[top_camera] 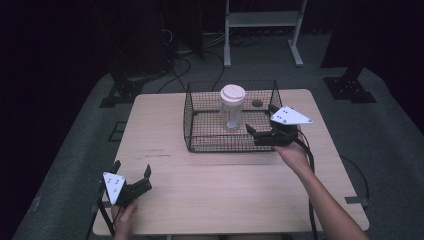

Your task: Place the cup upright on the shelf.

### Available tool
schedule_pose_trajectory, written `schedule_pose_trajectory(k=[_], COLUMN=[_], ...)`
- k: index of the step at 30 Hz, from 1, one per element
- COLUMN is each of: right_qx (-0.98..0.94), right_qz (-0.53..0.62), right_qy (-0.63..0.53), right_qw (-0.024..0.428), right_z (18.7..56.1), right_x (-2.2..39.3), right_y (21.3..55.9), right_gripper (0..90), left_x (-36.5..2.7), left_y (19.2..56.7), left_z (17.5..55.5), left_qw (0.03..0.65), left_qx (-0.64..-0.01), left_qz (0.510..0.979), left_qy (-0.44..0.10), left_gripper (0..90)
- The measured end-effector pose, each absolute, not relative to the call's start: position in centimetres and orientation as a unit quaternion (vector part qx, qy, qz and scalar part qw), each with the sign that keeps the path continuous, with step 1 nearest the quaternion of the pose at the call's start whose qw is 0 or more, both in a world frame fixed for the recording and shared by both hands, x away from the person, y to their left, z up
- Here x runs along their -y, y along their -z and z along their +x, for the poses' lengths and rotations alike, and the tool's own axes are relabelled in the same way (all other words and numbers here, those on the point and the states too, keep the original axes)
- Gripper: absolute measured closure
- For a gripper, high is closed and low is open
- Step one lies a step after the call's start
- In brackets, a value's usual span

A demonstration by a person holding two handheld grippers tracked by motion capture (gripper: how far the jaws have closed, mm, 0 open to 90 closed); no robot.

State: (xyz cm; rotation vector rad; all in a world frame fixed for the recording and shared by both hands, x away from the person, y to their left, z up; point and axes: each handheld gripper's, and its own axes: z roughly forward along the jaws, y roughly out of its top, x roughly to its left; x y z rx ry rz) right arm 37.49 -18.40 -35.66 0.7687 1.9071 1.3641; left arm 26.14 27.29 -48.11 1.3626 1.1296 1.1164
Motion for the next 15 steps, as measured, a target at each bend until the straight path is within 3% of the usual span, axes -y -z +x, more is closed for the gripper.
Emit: schedule_pose_trajectory(k=[15], right_qx=[-0.734], right_qz=[0.296], right_qy=[-0.518], right_qw=[0.324], right_z=[35.8], right_x=[19.4], right_y=[37.2], right_gripper=[2.3], left_x=[-27.3], left_y=[48.1], left_z=[26.1], left_qw=[0.499], left_qx=[-0.466], left_qz=[0.565], left_qy=[-0.463], left_gripper=[0.0])
